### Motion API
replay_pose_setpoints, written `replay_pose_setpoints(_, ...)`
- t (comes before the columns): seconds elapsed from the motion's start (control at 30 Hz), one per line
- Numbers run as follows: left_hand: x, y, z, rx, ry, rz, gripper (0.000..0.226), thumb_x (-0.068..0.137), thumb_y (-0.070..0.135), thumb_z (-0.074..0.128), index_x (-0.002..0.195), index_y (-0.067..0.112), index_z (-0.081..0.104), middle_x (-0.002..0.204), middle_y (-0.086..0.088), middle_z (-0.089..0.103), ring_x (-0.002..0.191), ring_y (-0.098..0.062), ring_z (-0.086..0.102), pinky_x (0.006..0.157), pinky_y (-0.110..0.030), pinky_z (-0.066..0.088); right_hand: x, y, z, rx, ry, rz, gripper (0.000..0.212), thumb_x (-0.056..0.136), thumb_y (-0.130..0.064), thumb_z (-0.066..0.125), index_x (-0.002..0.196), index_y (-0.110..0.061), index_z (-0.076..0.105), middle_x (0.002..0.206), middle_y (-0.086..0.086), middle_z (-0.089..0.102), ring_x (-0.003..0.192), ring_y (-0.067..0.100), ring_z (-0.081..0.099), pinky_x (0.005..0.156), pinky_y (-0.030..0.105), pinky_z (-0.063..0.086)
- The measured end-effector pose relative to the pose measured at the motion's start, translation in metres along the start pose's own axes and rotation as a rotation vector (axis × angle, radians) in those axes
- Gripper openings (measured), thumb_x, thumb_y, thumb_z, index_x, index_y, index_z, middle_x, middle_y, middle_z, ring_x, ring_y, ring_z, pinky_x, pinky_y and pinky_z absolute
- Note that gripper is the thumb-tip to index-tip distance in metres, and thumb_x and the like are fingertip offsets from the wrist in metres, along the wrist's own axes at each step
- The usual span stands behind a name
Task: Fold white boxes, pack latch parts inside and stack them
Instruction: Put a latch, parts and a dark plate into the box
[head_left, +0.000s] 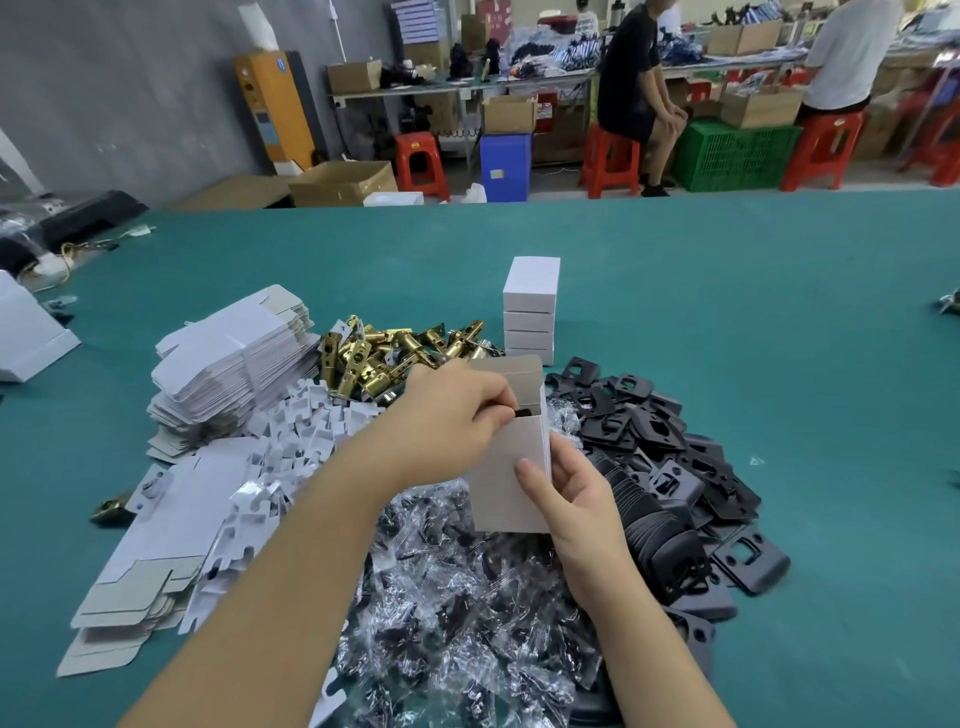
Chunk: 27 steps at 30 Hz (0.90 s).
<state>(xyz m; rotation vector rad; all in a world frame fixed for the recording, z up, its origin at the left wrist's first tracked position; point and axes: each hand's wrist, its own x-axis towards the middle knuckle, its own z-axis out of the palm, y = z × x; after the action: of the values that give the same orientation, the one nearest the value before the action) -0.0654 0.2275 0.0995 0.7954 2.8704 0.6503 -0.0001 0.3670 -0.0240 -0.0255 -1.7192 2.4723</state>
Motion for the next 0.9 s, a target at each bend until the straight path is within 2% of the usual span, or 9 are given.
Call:
replay_pose_setpoints(0.07, 0.001, 0.002, 0.003, 0.021, -0.028, -0.010, 0.023, 0.103, 0.037, 0.054, 0.080, 0.042, 0.056, 0.093, 0.014, 0.050, 0.106, -0.015, 0.042, 0.098, -0.037, 0.027, 0.000, -0.001, 0.000, -0.008, 0.013, -0.013, 0.034, 0.091, -0.033, 0.072, 0.124, -0.031, 0.069, 0.116, 0.007, 0.074, 0.106, 0.023, 0.070, 0.081, 0.036, 0.060)
replay_pose_setpoints(0.2, 0.000, 0.007, 0.010, -0.007, -0.061, -0.052, 0.015, 0.098, 0.052, 0.054, 0.100, 0.043, 0.065, 0.103, 0.009, 0.042, 0.108, -0.023, 0.031, 0.091, -0.036, 0.024, -0.001, -0.003, 0.001, -0.005, 0.018, -0.022, 0.033, 0.091, -0.038, 0.071, 0.123, -0.032, 0.070, 0.114, 0.007, 0.074, 0.102, 0.020, 0.071, 0.080, 0.037, 0.061)
replay_pose_setpoints(0.33, -0.003, 0.007, 0.009, -0.082, 0.027, 0.003, 0.016, 0.100, 0.046, 0.056, 0.105, 0.042, 0.071, 0.098, 0.014, 0.045, 0.104, -0.006, 0.030, 0.093, -0.037, 0.029, -0.002, -0.004, 0.002, 0.027, 0.022, -0.015, 0.034, 0.088, -0.037, 0.073, 0.122, -0.034, 0.071, 0.116, 0.007, 0.074, 0.103, 0.021, 0.072, 0.080, 0.036, 0.061)
replay_pose_setpoints(0.47, -0.005, 0.001, 0.001, -0.186, 0.249, 0.133, 0.013, 0.098, 0.031, 0.064, 0.097, 0.032, 0.077, 0.086, 0.032, 0.057, 0.100, 0.004, 0.048, 0.096, -0.032, 0.040, -0.002, -0.005, 0.002, 0.076, 0.053, -0.002, 0.038, 0.082, -0.043, 0.077, 0.120, -0.037, 0.072, 0.117, 0.007, 0.075, 0.105, 0.023, 0.071, 0.081, 0.035, 0.061)
replay_pose_setpoints(0.53, -0.005, -0.006, -0.005, -0.247, 0.414, 0.135, 0.012, 0.098, 0.027, 0.065, 0.095, 0.027, 0.077, 0.082, 0.028, 0.063, 0.088, 0.004, 0.053, 0.079, -0.013, 0.039, -0.001, -0.004, 0.000, 0.105, 0.067, 0.002, 0.035, 0.086, -0.037, 0.076, 0.121, -0.037, 0.072, 0.121, 0.005, 0.074, 0.108, 0.022, 0.071, 0.083, 0.036, 0.061)
replay_pose_setpoints(0.6, -0.005, -0.017, -0.011, -0.335, 0.471, 0.055, 0.015, 0.099, 0.025, 0.063, 0.092, 0.024, 0.076, 0.075, 0.012, 0.069, 0.062, 0.000, 0.052, 0.056, -0.011, 0.038, 0.000, -0.003, -0.001, 0.125, 0.088, 0.004, 0.036, 0.086, -0.033, 0.073, 0.122, -0.035, 0.071, 0.123, 0.003, 0.074, 0.111, 0.022, 0.071, 0.087, 0.039, 0.062)
replay_pose_setpoints(0.67, -0.006, -0.031, -0.015, -0.318, 0.416, -0.031, 0.016, 0.100, 0.025, 0.063, 0.090, 0.025, 0.075, 0.072, 0.006, 0.070, 0.049, 0.000, 0.049, 0.045, -0.012, 0.037, 0.000, -0.002, -0.002, 0.134, 0.107, 0.006, 0.041, 0.084, -0.034, 0.073, 0.124, -0.032, 0.068, 0.123, 0.001, 0.074, 0.112, 0.022, 0.071, 0.088, 0.040, 0.062)
replay_pose_setpoints(0.77, -0.011, -0.051, -0.016, -0.115, 0.230, -0.141, 0.013, 0.100, 0.022, 0.063, 0.093, 0.024, 0.073, 0.077, 0.010, 0.069, 0.050, 0.004, 0.054, 0.045, -0.011, 0.041, 0.001, -0.002, -0.002, 0.140, 0.123, -0.002, 0.040, 0.084, -0.033, 0.073, 0.123, -0.032, 0.068, 0.121, 0.000, 0.075, 0.109, 0.019, 0.072, 0.083, 0.037, 0.062)
replay_pose_setpoints(0.9, -0.019, -0.067, -0.004, 0.091, -0.083, -0.246, 0.009, 0.100, 0.027, 0.063, 0.102, 0.024, 0.071, 0.091, 0.011, 0.069, 0.080, -0.005, 0.066, 0.073, -0.024, 0.058, 0.000, -0.003, -0.002, 0.133, 0.142, -0.002, 0.038, 0.082, -0.034, 0.073, 0.120, -0.032, 0.068, 0.117, -0.002, 0.076, 0.104, 0.016, 0.073, 0.078, 0.031, 0.062)
